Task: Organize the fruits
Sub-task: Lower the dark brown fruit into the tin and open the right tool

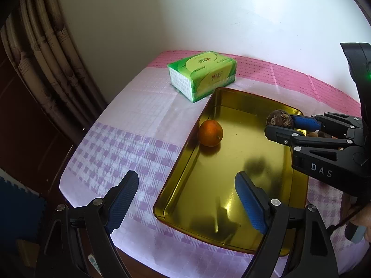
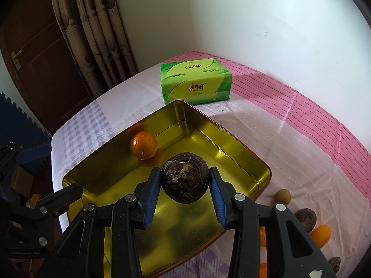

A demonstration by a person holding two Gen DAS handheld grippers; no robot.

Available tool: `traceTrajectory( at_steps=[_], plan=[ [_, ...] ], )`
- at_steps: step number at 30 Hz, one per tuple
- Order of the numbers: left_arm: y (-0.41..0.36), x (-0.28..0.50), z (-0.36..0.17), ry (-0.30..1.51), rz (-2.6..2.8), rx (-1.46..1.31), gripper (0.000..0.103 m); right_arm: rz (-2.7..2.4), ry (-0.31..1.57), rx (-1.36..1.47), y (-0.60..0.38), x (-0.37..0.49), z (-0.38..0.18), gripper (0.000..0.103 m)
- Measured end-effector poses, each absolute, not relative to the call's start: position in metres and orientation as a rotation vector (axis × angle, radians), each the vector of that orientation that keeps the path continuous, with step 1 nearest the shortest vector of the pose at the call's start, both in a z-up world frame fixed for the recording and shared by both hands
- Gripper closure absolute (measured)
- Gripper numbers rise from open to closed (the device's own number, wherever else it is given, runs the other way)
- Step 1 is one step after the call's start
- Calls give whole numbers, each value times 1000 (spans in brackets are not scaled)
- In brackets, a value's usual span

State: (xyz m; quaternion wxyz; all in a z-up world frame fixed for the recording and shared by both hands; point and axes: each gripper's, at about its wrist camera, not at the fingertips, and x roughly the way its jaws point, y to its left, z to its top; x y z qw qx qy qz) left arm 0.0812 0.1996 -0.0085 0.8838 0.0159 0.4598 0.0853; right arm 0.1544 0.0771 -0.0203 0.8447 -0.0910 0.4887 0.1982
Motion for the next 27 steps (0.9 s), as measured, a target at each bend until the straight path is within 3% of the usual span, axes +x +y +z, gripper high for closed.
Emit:
traceTrajectory(
  at_steps=[27],
  plan=[
    [209, 84, -24, 981, 183, 11, 18, 374, 1066, -149, 80, 178, -44, 64]
  ],
)
